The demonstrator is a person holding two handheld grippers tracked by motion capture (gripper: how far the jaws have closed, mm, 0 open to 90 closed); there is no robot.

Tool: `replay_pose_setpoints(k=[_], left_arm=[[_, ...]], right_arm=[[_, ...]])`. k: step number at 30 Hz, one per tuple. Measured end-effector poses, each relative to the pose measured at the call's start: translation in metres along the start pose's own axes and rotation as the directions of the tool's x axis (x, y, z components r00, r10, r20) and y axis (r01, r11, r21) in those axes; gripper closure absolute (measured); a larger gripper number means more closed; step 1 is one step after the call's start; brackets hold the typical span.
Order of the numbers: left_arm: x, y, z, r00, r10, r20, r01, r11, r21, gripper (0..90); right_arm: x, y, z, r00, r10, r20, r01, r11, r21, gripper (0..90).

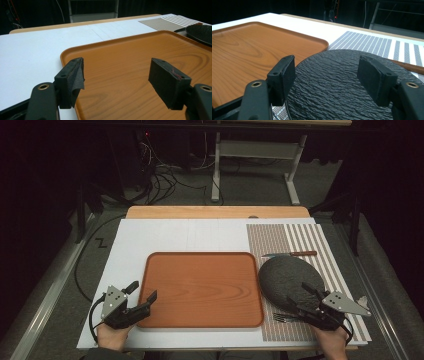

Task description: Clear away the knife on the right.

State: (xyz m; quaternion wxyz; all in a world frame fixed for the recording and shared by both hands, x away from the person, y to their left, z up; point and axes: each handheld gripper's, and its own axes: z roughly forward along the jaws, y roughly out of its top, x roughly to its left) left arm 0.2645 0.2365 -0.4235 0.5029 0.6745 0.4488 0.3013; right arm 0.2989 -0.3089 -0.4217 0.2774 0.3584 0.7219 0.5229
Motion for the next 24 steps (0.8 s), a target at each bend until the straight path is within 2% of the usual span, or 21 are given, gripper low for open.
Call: replay_pose_setpoints(k=[17,24], left_arm=[[-0.0003,-0.0003,-0.0004,1.0000,0.001,-0.001,-0.001,1.0000,0.001,28.7],[0.0005,-0.0003,0.0006,1.0000,0.001,0.003,-0.001,1.0000,0.004,28.7]], right_arm=[[-0.0035,0.0018,-0.0025,0.9998,0.019,-0.004,-0.019,1.000,0.009,34.3],[-0.0036,0.0062,-0.0020,0.9998,0.006,-0.019,-0.006,1.000,-0.002,34.1]])
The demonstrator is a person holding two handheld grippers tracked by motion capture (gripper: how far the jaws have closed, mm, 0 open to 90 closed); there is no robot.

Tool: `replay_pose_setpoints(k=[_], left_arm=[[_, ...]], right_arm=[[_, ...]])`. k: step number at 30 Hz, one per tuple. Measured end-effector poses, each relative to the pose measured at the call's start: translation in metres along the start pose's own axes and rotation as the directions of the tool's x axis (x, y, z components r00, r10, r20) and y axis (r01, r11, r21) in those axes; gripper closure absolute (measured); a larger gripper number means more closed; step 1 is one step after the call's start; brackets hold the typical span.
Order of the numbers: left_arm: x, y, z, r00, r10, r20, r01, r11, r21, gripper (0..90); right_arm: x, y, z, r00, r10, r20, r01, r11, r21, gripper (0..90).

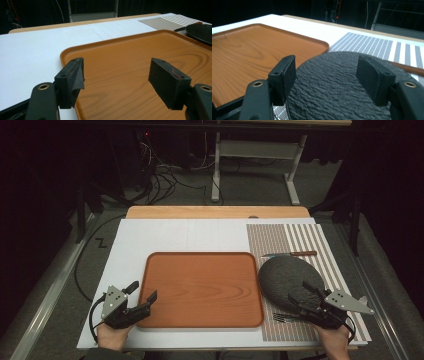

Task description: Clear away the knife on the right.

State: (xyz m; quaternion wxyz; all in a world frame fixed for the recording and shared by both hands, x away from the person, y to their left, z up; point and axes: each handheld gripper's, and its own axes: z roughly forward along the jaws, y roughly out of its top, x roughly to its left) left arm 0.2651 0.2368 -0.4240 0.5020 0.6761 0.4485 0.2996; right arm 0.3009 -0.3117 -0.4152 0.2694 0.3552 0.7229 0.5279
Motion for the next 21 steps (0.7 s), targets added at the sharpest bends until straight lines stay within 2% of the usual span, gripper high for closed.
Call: replay_pose_setpoints(k=[4,9,21], left_arm=[[-0.001,0.000,0.000,1.0000,0.002,-0.002,-0.002,1.0000,0.000,28.7],[-0.001,0.000,0.000,1.0000,0.002,-0.003,-0.002,1.0000,0.000,28.7],[-0.001,0.000,0.000,1.0000,0.002,-0.005,-0.002,1.0000,0.001,28.7]], right_arm=[[-0.004,0.004,0.001,0.9993,0.027,-0.027,-0.027,1.000,-0.010,34.2],[-0.007,0.006,0.002,0.9991,0.015,-0.040,-0.014,1.000,0.021,35.3],[-0.025,0.010,0.003,0.9993,0.036,0.001,-0.036,0.998,0.051,36.5]])
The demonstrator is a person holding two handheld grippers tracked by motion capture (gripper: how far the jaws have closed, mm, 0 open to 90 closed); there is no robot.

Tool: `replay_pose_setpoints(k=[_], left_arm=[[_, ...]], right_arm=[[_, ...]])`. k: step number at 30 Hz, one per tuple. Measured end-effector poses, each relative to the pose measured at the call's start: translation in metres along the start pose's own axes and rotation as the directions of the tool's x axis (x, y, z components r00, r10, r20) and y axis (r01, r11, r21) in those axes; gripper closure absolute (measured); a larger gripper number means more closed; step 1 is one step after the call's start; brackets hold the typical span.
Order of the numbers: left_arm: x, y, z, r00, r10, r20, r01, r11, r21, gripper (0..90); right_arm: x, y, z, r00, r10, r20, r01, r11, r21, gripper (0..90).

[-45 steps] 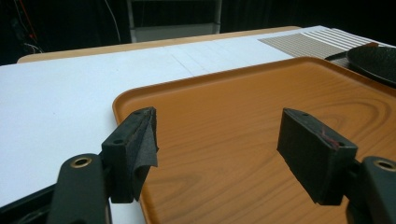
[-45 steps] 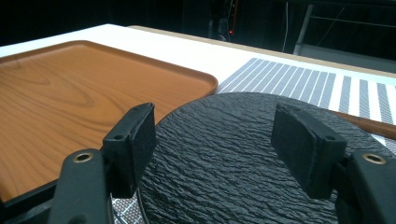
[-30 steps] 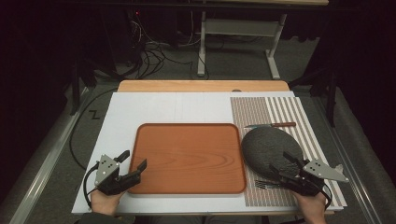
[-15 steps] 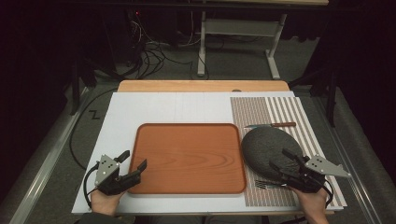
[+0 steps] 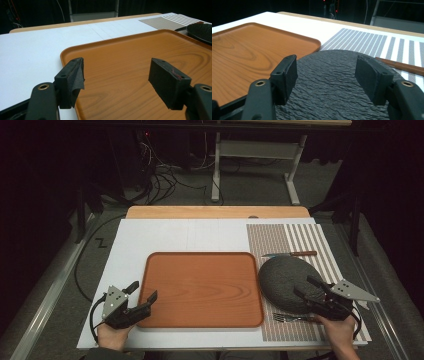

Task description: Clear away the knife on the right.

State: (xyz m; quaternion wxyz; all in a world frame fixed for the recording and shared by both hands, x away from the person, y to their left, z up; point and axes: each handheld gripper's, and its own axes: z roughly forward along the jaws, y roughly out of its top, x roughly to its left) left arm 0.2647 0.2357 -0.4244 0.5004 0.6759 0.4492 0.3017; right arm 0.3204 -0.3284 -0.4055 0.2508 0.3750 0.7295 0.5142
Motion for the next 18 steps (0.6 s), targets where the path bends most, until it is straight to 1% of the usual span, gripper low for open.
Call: replay_pose_setpoints(k=[18], left_arm=[[0.000,0.000,0.001,1.0000,0.001,-0.007,-0.001,1.0000,0.004,28.7]], right_arm=[[-0.023,0.007,0.006,0.9987,0.006,0.050,-0.007,0.999,0.032,39.1]])
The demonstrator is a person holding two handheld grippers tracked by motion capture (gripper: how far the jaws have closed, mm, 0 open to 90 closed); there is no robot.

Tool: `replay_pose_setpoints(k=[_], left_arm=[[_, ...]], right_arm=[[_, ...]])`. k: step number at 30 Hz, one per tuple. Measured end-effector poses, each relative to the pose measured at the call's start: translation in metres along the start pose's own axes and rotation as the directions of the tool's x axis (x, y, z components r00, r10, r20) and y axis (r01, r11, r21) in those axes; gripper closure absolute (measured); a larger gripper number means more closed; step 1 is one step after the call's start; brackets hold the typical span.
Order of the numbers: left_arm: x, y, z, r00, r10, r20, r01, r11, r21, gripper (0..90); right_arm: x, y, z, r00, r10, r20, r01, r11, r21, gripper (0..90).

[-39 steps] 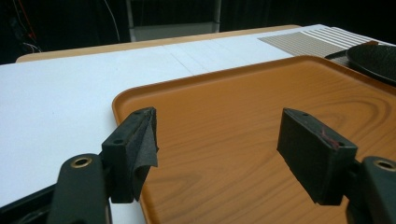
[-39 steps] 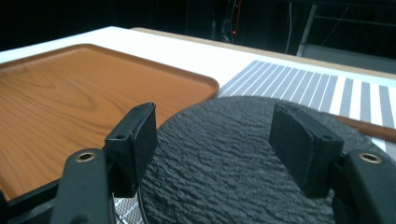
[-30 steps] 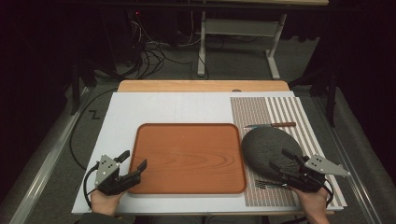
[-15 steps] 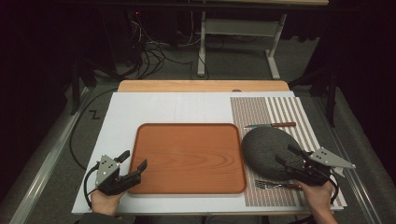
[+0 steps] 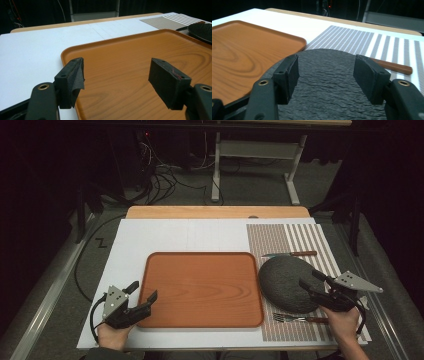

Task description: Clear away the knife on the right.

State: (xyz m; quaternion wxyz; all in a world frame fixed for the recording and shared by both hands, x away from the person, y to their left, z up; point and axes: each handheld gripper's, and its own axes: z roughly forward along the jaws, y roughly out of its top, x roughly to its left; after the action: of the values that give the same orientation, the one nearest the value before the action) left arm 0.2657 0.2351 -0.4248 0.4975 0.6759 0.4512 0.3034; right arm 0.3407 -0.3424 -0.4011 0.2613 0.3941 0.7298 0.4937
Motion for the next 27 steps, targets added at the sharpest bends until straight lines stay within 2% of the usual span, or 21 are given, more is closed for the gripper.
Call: replay_pose_setpoints(k=[4,11,27], left_arm=[[0.000,0.000,0.000,1.0000,0.001,-0.002,-0.001,1.0000,0.001,28.7],[0.000,0.000,0.000,1.0000,0.003,-0.005,-0.003,1.0000,0.001,28.7],[0.002,0.000,0.001,0.9998,-0.011,-0.017,0.011,0.9999,0.001,28.7]], right_arm=[[-0.006,0.002,0.002,0.9998,0.016,0.010,-0.016,1.000,0.007,40.3],[-0.013,0.006,0.006,0.9996,0.017,0.022,-0.017,1.000,0.016,40.9],[-0.033,0.025,0.018,0.9992,-0.012,0.039,0.009,0.998,0.066,43.3]])
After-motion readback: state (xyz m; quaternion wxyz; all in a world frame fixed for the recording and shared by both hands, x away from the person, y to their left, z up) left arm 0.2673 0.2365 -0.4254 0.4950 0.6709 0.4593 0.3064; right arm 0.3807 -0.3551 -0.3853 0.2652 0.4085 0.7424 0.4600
